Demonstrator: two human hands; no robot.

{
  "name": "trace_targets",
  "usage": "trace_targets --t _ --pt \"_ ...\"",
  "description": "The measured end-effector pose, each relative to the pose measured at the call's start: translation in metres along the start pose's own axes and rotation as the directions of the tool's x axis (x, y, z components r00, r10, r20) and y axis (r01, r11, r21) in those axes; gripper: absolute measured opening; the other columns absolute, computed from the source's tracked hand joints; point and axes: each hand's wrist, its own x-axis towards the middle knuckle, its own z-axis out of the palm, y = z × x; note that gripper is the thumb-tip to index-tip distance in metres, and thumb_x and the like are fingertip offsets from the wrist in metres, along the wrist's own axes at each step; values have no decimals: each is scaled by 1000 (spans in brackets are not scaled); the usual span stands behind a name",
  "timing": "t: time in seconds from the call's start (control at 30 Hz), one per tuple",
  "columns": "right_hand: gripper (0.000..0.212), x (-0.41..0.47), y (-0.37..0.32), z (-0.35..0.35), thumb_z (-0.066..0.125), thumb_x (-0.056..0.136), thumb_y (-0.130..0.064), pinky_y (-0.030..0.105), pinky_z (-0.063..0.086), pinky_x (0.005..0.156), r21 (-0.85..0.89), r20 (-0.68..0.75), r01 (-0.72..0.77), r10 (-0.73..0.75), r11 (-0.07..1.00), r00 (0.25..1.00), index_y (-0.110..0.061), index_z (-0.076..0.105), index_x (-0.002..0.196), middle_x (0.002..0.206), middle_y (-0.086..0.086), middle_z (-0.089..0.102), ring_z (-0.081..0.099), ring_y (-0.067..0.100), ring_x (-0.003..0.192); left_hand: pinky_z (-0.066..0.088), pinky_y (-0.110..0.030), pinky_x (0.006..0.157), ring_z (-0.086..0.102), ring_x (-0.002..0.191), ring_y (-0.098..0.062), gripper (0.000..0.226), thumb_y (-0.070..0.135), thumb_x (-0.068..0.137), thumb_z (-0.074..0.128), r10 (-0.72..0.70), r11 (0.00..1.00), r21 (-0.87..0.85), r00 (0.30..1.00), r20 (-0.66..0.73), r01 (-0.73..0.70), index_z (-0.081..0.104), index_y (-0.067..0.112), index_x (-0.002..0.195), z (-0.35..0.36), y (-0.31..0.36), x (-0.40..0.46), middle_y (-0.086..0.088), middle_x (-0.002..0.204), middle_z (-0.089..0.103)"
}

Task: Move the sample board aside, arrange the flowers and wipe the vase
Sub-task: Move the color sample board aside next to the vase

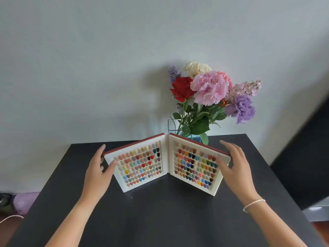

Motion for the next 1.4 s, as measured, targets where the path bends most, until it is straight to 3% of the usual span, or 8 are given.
trace_targets --t 0.17,0.37,0.5,0.6,0.73,1.0,1.4 --pt "42 -11 13 1 54 90 -15 38 51 85 266 48 -104 95 958 994 -26 41 128 119 2 55 57 17 101 39 -36 94 47 110 -6 53 26 88 55 -117 975 -187 992 48 124 31 34 135 5 -11 -4 11 120 51" --pt "38 -18 33 8 53 90 -13 30 50 78 315 94 -212 191 925 977 -27 41 124 110 1 59 59 15 95 37 -30 90 48 90 11 28 28 88 55 -168 957 -221 981 99 186 44 40 112 9 -26 -4 28 97 54" --pt "35 -17 42 11 53 90 -10 39 50 82 274 103 -276 257 921 961 -13 45 124 111 7 61 58 20 94 41 -30 90 55 103 -4 28 29 88 55 -179 954 -218 975 133 205 51 26 115 12 -37 1 8 112 62" --pt "31 -15 47 13 53 90 -9 42 51 82 257 104 -301 283 918 953 -9 49 121 110 8 62 59 23 94 44 -28 87 58 106 -11 27 31 88 55 -185 954 -213 974 129 210 53 23 113 12 -44 4 2 114 64" --pt "22 -14 51 15 53 89 -8 38 50 77 250 100 -307 290 918 952 -9 53 112 106 5 62 59 22 94 46 -29 87 60 107 -14 24 30 88 55 -177 956 -218 978 108 197 55 21 110 14 -48 6 0 113 65" --pt "20 -12 51 20 55 88 -6 45 52 80 215 102 -317 302 924 948 -9 54 108 105 5 62 59 22 91 47 -32 89 60 106 -15 24 26 87 58 -156 959 -222 982 108 177 56 20 110 13 -49 9 -1 114 64" --pt "21 -18 38 33 56 87 -3 47 52 82 264 86 -304 291 916 953 -16 55 103 101 1 62 59 20 90 49 -21 77 61 100 -11 23 24 86 59 -111 976 -180 989 93 126 58 23 109 8 -57 4 3 111 65"
